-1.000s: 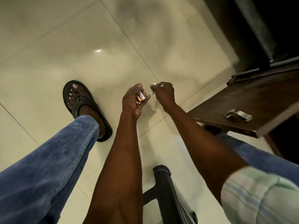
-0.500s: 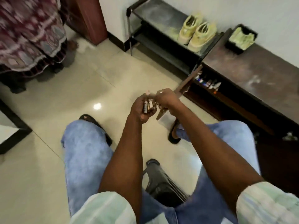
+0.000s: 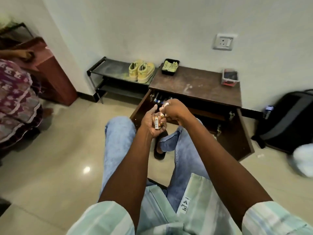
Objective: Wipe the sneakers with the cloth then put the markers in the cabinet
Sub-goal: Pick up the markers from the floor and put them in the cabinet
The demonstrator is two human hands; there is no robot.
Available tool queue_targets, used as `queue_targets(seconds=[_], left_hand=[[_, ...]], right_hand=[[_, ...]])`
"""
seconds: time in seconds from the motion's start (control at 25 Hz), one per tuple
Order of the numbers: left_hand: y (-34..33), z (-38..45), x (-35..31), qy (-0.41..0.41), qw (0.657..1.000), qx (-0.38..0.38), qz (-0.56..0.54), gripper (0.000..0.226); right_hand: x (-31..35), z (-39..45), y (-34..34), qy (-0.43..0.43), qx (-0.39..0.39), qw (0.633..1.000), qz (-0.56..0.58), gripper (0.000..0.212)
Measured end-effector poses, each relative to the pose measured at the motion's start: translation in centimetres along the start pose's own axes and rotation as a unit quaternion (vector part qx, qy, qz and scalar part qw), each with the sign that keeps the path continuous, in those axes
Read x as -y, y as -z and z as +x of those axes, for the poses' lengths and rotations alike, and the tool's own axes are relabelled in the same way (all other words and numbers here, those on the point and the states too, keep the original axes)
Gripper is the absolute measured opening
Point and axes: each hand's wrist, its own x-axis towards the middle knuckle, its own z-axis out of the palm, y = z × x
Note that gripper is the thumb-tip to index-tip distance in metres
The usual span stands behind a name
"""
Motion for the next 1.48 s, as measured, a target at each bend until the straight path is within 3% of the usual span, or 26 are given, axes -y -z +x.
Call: queue_targets(seconds=[0.08, 0.16, 0.24, 0.32, 0.48, 0.64, 0.76, 0.96, 1.2, 1.4, 1.48], left_hand=[[-2.1, -0.2, 1.2, 0.013, 1.0, 0.014, 0.009, 0.04], [-3.8, -0.1, 2.1, 0.025, 0.999, 0.044, 0.017, 0.04], [-5.1, 0.5, 2.4, 0.041, 0.996, 0.084, 0.012, 0.049], [-5.9, 1.9, 1.6, 0.042, 0.997, 0.055, 0.015, 0.049], [-4.2, 8.6, -1.9, 0.086, 0.99, -0.01, 0.111, 0.037], [-3.0, 17.3, -5.2, 0.173, 0.928, -0.051, 0.325, 0.027], [-2.2, 24.0, -6.6, 0.186, 0.906, -0.072, 0.374, 0.024], [-0.9, 32.0, -8.3, 0.177, 0.938, -0.121, 0.273, 0.027], [0.8, 34.9, -9.5, 0.223, 0.854, -0.119, 0.455, 0.024], [1.7, 35.9, -9.6, 0.22, 0.852, -0.129, 0.457, 0.025], [1.6, 36.3, -9.5, 0.216, 0.857, -0.13, 0.45, 0.025]], right_hand=[[0.2, -1.1, 1.5, 0.016, -0.016, 0.996, -0.086, 0.013], [-0.2, -1.8, 3.5, 0.013, -0.043, 0.997, -0.068, 0.013], [-1.1, -1.8, 5.6, -0.008, -0.065, 0.995, 0.077, 0.009], [-2.6, -0.6, 6.9, -0.04, -0.091, 0.972, 0.211, 0.008], [-7.0, 7.4, 7.2, -0.134, -0.109, 0.933, 0.315, 0.012], [-10.9, 17.1, 5.7, -0.202, -0.11, 0.895, 0.383, 0.013], [-13.7, 24.2, 4.8, -0.213, -0.138, 0.882, 0.398, 0.01], [-18.6, 32.8, 4.9, -0.239, -0.175, 0.903, 0.312, 0.014], [-19.4, 38.8, 6.2, -0.208, -0.166, 0.959, 0.098, 0.02], [-18.9, 42.3, 6.7, -0.207, -0.054, 0.974, -0.07, 0.006], [-18.8, 43.1, 6.5, -0.214, -0.023, 0.972, -0.097, 0.026]])
